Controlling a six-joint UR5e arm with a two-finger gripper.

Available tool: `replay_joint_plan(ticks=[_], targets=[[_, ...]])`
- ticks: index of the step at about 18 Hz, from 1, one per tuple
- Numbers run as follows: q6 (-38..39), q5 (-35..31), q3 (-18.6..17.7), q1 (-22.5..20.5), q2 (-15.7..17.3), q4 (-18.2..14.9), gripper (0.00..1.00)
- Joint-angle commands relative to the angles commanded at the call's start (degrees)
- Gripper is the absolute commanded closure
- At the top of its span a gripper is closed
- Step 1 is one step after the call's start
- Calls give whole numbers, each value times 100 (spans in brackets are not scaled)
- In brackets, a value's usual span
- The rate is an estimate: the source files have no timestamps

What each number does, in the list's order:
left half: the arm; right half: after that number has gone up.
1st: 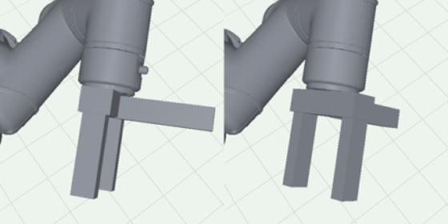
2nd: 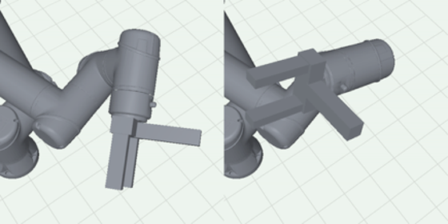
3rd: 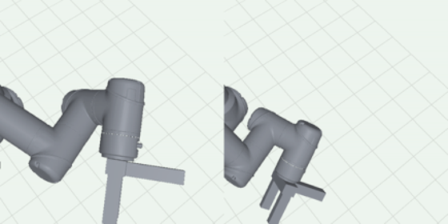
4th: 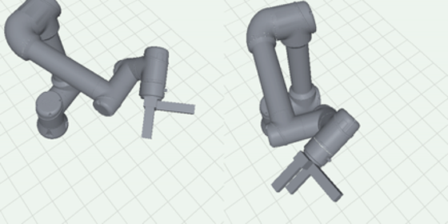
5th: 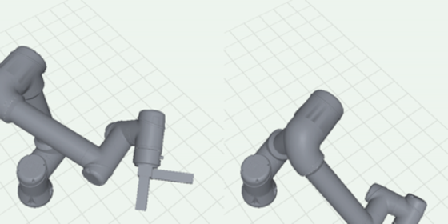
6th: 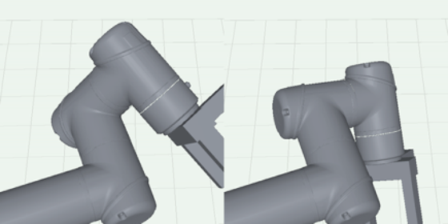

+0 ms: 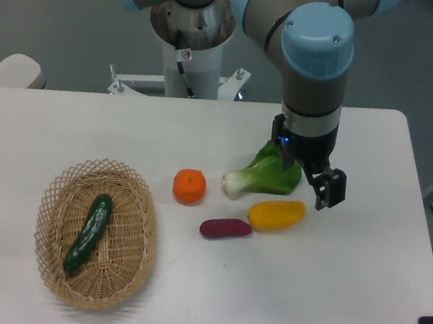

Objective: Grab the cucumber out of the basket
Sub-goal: 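Start moving the gripper away from the bok choy toward the basket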

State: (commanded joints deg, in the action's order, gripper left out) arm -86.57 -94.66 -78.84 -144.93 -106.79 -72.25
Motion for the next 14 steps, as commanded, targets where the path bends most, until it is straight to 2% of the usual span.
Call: replay_joint_plan(ticks=[5, 11, 14], targets=[[70, 79, 9, 18, 0, -17, 0], [992, 431, -298, 280, 35, -17, 0], [2193, 439, -501, 614, 79, -9, 0]])
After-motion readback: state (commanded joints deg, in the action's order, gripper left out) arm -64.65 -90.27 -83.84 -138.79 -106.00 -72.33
